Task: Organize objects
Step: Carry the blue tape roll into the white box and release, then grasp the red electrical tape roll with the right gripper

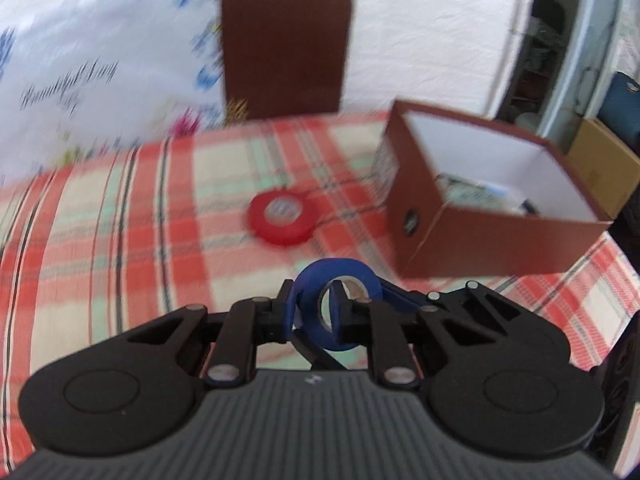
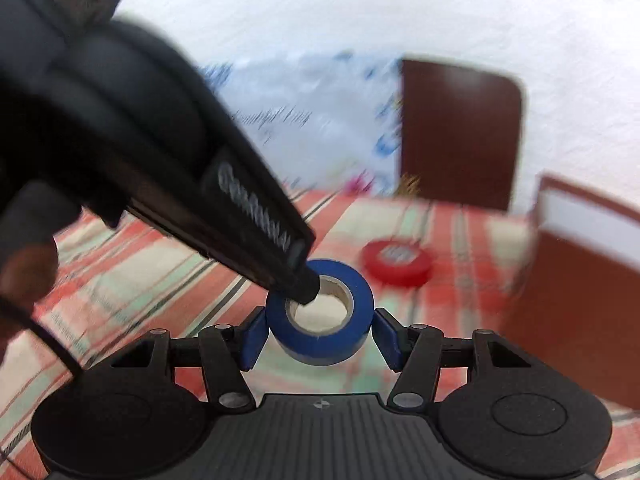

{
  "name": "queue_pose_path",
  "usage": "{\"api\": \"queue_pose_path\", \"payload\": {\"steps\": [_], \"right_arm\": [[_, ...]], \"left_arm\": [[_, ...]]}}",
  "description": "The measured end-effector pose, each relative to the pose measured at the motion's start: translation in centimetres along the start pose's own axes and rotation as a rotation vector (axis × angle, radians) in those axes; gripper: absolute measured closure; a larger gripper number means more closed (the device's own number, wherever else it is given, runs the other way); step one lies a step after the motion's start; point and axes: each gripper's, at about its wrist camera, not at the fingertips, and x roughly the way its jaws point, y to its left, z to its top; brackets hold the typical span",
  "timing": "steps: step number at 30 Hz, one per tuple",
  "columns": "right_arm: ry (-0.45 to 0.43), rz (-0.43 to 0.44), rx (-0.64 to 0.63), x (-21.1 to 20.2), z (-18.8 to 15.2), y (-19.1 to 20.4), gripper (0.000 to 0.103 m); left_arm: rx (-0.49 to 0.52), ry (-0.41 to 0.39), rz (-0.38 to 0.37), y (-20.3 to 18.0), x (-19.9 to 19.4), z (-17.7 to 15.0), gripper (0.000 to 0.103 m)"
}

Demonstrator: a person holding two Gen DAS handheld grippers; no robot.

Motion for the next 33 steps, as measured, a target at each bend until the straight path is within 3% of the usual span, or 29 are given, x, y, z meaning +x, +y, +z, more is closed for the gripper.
{"api": "queue_pose_path", "payload": {"steps": [5, 11, 14, 18, 24, 27, 33], "right_arm": [[-0.128, -0.133, 0.014, -2.8, 1.8, -3.3, 0.048], [-0.177, -0.278, 0.049, -4.3, 2.6, -8.5, 0.048], [-0.182, -0.333, 0.080, -3.9, 2.8, -11.2, 0.048], [-0.119, -0.411, 0.095, -1.7, 2.7, -14.0, 0.046], [-0.141, -0.400, 0.159, -2.5, 1.7, -14.8, 0.044], [-0.154, -0.389, 0.175, -3.4, 1.3, -14.7, 0.043], [-0.197, -0.357, 0.180, -3.7, 1.9, -13.1, 0.042]], "left_arm": [[0.100, -0.087, -0.070, -4.6, -0.2, 3.4, 0.084], [0.182, -0.109, -0.126, -9.5, 2.4, 5.8, 0.083], [0.196, -0.122, -0.075, -10.6, 4.2, 6.4, 0.074], [0.132, -0.097, -0.043, -9.5, 4.9, 6.4, 0.071], [0.123, -0.073, 0.035, -7.5, 4.5, 4.9, 0.071], [0.117, -0.076, 0.066, -6.3, 4.1, 3.9, 0.065], [0.018, -0.041, 0.124, -1.7, 3.4, 1.3, 0.064]]}}
